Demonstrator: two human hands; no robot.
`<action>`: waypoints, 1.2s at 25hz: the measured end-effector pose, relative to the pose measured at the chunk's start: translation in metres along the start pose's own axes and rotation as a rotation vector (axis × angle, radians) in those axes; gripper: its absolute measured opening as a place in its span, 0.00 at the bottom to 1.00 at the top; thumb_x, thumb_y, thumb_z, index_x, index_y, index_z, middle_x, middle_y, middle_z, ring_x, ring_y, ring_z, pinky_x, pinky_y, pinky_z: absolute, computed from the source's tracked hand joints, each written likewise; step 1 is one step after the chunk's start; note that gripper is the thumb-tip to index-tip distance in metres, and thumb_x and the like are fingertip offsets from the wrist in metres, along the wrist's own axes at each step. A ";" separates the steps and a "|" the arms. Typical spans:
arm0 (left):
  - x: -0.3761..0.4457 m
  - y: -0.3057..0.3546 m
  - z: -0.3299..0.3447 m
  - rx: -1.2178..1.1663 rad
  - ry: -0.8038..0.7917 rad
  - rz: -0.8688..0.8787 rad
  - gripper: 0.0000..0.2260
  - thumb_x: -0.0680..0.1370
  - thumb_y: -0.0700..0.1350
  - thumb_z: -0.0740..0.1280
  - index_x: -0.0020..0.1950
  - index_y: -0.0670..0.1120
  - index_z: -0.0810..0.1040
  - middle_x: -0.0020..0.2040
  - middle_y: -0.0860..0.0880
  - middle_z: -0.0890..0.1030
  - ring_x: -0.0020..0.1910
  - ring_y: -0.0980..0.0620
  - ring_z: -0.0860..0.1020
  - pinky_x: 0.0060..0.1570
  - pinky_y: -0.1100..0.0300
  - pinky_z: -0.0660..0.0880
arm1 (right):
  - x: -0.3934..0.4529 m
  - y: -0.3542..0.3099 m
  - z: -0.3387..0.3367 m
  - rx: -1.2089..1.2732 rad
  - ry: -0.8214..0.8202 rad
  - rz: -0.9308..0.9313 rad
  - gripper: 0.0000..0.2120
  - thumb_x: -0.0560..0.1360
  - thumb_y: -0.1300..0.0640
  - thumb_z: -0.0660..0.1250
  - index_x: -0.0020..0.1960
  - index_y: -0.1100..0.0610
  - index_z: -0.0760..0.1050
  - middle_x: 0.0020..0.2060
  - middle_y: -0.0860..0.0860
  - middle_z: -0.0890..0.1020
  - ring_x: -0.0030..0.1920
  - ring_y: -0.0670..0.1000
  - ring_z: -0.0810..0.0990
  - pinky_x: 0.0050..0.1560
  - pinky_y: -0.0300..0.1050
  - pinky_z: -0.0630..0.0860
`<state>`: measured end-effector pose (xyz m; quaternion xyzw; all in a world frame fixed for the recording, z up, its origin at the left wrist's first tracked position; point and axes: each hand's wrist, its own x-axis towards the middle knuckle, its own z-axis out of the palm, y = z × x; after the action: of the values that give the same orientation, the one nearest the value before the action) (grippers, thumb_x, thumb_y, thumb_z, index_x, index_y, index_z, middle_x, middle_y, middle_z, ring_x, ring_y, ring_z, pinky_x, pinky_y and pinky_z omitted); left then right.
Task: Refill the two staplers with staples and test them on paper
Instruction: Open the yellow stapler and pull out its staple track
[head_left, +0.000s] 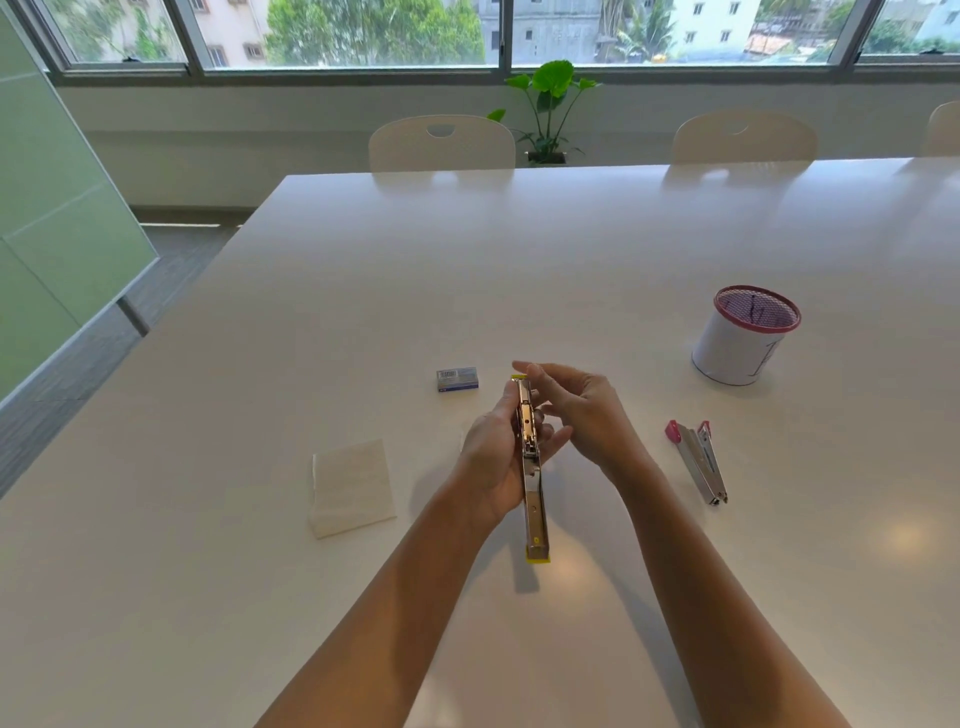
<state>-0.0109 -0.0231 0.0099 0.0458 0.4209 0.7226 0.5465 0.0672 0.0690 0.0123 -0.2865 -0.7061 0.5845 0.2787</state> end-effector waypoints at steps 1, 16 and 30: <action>0.001 0.002 -0.001 0.009 0.001 0.009 0.19 0.85 0.51 0.58 0.57 0.37 0.80 0.30 0.48 0.73 0.28 0.54 0.74 0.37 0.58 0.82 | 0.000 -0.001 0.000 -0.134 0.021 -0.044 0.14 0.82 0.50 0.63 0.64 0.52 0.80 0.48 0.50 0.85 0.52 0.47 0.83 0.54 0.41 0.78; 0.007 0.018 -0.004 0.010 0.106 0.012 0.15 0.85 0.50 0.58 0.55 0.39 0.77 0.40 0.44 0.77 0.36 0.52 0.73 0.44 0.56 0.72 | -0.015 -0.027 0.010 -0.655 0.019 -0.388 0.06 0.76 0.59 0.72 0.51 0.53 0.86 0.45 0.45 0.84 0.43 0.44 0.81 0.48 0.42 0.80; 0.005 0.019 -0.005 0.098 0.162 0.010 0.18 0.85 0.49 0.57 0.61 0.35 0.75 0.42 0.41 0.76 0.35 0.51 0.72 0.41 0.56 0.71 | -0.019 -0.030 0.017 -0.718 0.014 -0.358 0.03 0.78 0.62 0.69 0.47 0.57 0.81 0.44 0.48 0.80 0.41 0.47 0.80 0.43 0.35 0.76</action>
<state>-0.0299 -0.0226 0.0173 0.0160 0.4985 0.7050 0.5041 0.0652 0.0392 0.0381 -0.2421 -0.9024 0.2408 0.2629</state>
